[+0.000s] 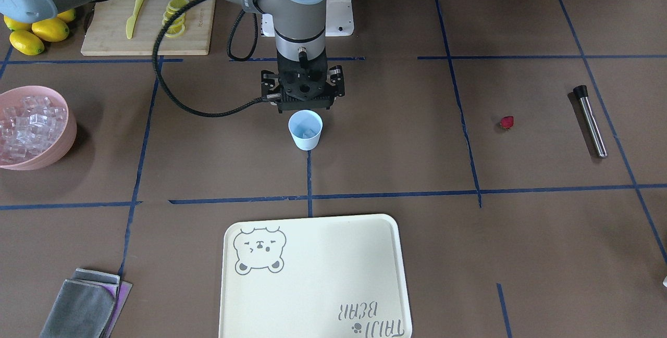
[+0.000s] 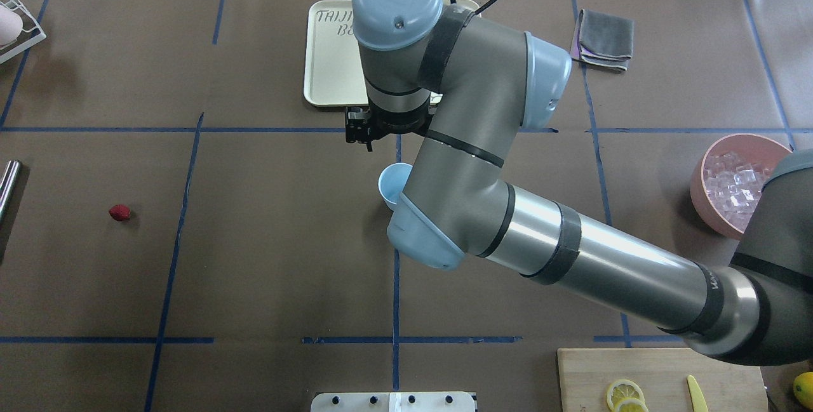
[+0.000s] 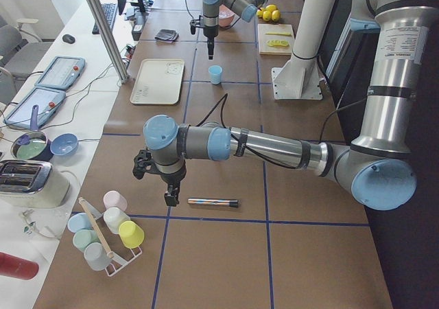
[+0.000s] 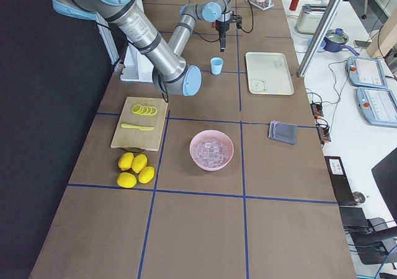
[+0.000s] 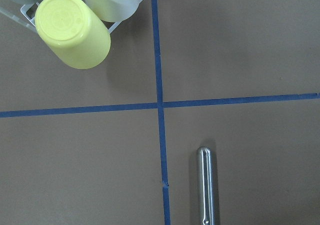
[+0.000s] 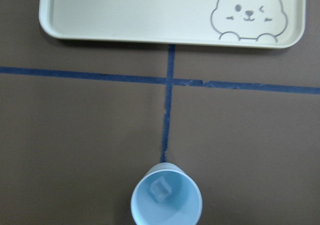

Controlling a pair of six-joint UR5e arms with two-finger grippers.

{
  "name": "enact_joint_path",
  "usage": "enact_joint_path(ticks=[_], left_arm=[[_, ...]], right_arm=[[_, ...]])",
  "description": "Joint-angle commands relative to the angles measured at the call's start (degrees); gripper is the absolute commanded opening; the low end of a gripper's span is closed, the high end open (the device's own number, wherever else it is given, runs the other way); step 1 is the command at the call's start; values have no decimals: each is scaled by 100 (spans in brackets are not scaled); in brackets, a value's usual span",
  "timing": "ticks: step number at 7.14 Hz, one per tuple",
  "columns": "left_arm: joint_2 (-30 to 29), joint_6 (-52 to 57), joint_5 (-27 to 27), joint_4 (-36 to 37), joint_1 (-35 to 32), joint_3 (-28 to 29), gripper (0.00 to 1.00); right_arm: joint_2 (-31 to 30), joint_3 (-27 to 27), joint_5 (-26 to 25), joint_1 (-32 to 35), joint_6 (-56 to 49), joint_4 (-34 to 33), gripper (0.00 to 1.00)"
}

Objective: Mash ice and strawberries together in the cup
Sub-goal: 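Move the right gripper back over the pink bowl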

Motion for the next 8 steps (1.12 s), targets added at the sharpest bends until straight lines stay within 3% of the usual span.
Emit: enact_joint_path(ticks=[1, 3, 4, 5, 6, 8], left_arm=[[-12, -3, 0, 9, -4, -9, 100], [-12, -238, -9, 1, 5, -87, 100], [-12, -292, -18, 1, 5, -96, 100], [-12, -293, -18, 1, 5, -96, 100], [-29, -302, -18, 1, 5, -97, 100], [-38, -302, -18, 1, 5, -97, 100]], right_arm=[[-1305, 1894, 248, 835, -169, -416, 99], [-2776, 2859, 1160, 2073, -1334, -390, 99], [-3513, 3089, 1225, 2410, -1757, -233, 99], [-4452, 3239, 1347, 2596, -1813, 508, 99], [-5410, 3214, 1540, 2772, -1857, 1708, 99], [-6514, 2874, 1533, 2791, -1927, 3077, 98]])
